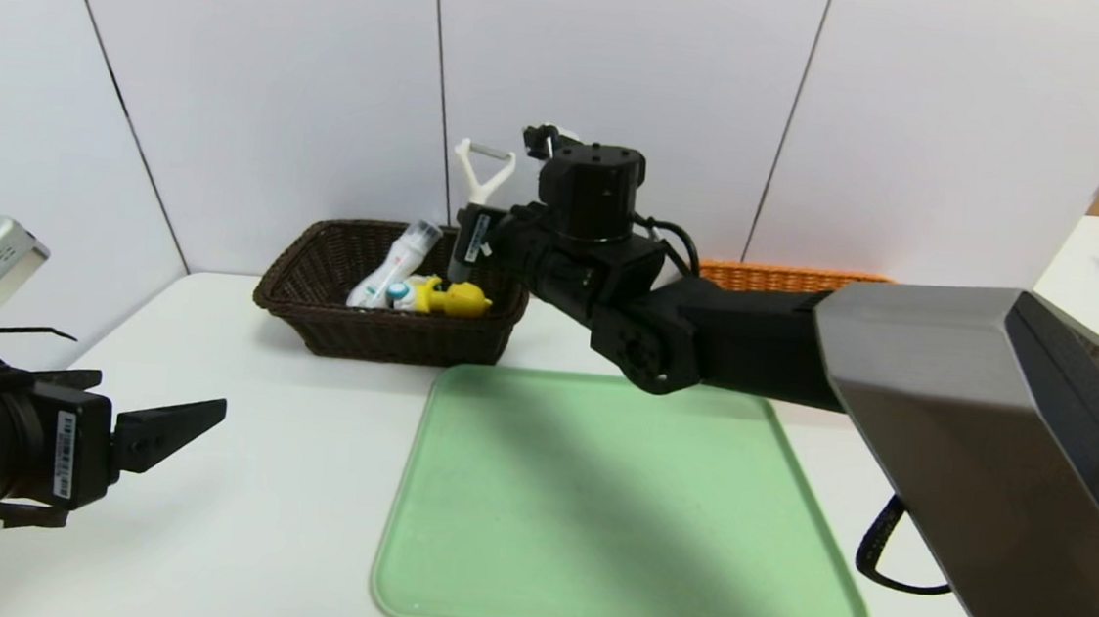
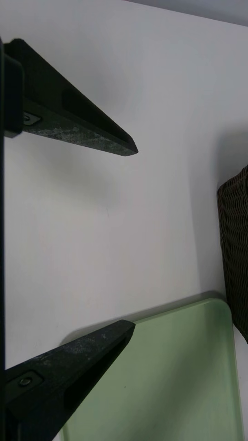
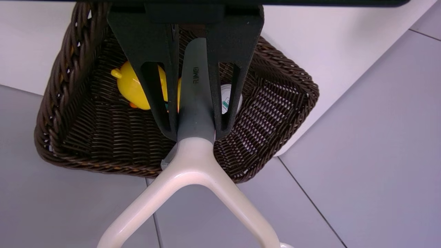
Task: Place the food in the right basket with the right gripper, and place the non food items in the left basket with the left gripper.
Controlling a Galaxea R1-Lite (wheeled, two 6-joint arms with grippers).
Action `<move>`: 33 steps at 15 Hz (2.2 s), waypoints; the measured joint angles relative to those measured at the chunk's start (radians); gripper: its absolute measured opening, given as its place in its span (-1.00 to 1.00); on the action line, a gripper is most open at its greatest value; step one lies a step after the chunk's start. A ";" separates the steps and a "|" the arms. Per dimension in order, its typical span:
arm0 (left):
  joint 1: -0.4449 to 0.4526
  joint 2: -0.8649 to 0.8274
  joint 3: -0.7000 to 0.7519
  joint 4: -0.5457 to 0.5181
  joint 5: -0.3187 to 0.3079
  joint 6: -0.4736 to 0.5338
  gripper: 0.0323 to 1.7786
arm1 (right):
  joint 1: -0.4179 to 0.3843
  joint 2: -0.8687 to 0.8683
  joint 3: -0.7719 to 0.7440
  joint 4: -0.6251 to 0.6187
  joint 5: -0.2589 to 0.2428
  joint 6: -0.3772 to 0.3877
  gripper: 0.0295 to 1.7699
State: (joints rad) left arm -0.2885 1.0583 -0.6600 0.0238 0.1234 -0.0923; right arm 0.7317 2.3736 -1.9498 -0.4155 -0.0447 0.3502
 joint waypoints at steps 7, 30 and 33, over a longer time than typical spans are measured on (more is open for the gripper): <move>0.001 0.001 0.007 0.000 0.000 0.001 0.90 | -0.020 0.078 -0.001 -0.031 0.008 -0.028 -0.20; 0.075 -0.144 -0.209 0.179 0.010 0.172 0.90 | -0.411 -0.939 0.253 1.477 -0.019 -0.283 0.87; 0.196 -0.195 -0.222 0.182 0.010 0.189 0.90 | -0.531 -1.112 0.417 1.387 -0.020 -0.288 0.89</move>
State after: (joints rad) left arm -0.0928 0.8634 -0.8817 0.2057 0.1336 0.0962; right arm 0.2011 1.2619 -1.5326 0.9713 -0.0649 0.0619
